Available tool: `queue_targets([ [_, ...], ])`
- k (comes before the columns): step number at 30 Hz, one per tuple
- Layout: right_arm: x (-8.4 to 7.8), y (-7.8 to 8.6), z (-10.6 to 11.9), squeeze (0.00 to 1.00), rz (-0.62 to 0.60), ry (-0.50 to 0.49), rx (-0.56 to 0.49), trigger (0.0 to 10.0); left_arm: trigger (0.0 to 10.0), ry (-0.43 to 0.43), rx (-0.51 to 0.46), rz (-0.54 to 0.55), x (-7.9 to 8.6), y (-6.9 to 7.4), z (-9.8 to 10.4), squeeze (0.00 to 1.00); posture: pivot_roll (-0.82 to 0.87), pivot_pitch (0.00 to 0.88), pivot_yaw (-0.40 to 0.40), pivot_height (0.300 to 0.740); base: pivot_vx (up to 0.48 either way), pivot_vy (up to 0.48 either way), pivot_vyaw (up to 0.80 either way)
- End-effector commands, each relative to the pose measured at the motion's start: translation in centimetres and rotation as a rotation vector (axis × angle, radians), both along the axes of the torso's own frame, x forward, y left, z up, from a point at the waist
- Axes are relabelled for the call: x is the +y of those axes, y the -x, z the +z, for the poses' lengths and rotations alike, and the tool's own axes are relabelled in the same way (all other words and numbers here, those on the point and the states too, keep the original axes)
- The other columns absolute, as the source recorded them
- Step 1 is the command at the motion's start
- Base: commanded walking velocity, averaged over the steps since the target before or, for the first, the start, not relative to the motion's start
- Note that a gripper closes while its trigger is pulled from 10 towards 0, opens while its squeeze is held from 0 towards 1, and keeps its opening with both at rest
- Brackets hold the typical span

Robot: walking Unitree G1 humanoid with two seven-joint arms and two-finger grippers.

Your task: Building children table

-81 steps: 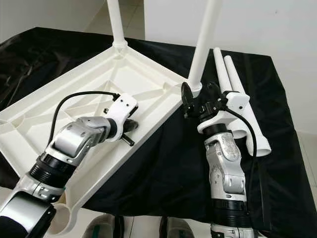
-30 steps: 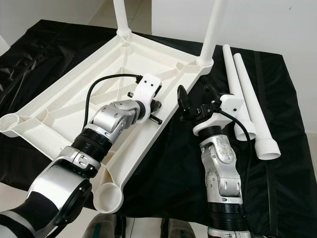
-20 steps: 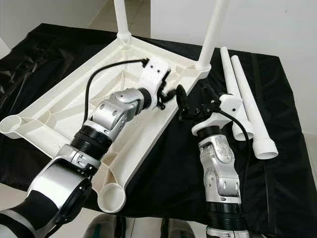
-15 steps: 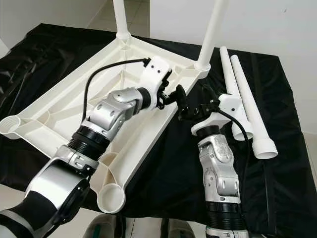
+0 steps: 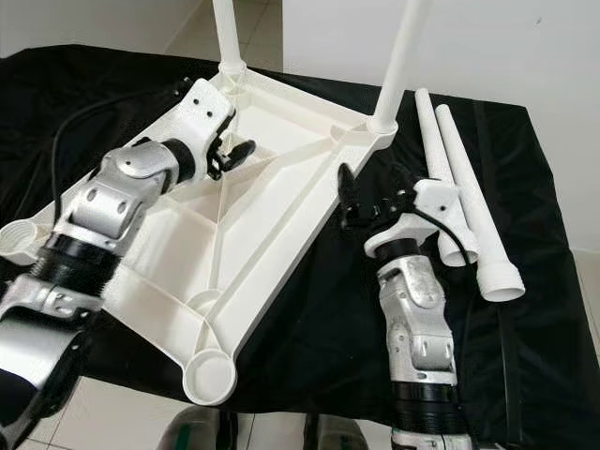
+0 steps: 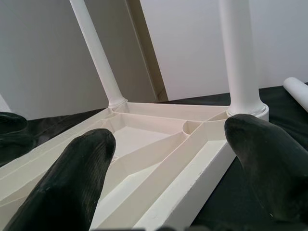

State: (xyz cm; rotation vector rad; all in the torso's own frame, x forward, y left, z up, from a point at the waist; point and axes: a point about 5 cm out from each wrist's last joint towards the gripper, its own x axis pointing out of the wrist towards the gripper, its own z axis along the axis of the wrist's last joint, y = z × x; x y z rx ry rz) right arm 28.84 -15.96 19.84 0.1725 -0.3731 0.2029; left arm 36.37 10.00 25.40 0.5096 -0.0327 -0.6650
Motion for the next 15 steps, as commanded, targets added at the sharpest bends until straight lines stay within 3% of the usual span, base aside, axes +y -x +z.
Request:
queue_targets([
  [1, -0.2, -0.1, -0.2, 0.0, -0.001, 0.006, 0.005, 10.0, 10.0, -0.031, 0.017, -0.003, 0.4, 0.1, -0.4, 0.0, 0.01, 0.104, 0.02, 0.74, 0.0, 0.0, 0.0],
  [4, -0.4, -0.2, 0.0, 0.0, 0.0, 0.019, -0.002, 10.0, 10.0, -0.139, 0.06, -0.059, 2.4, 1.6, -1.4, 0.0, 0.01, 0.098, 0.022, 0.74, 0.0, 0.0, 0.0],
  [9, -0.5, -0.1, 0.0, 0.0, -0.004, 0.025, -0.005, 10.0, 10.0, -0.199, 0.122, -0.085, 3.5, 2.8, -2.5, 0.0, 0.01, 0.094, 0.027, 0.74, 0.0, 0.0, 0.0],
  [15, -0.6, 0.0, -0.1, 0.0, -0.009, 0.03, -0.004, 10.0, 10.0, -0.32, 0.251, -0.082, 7.0, 5.1, -3.9, 0.0, 0.02, 0.098, 0.03, 0.74, 0.0, 0.0, 0.0],
])
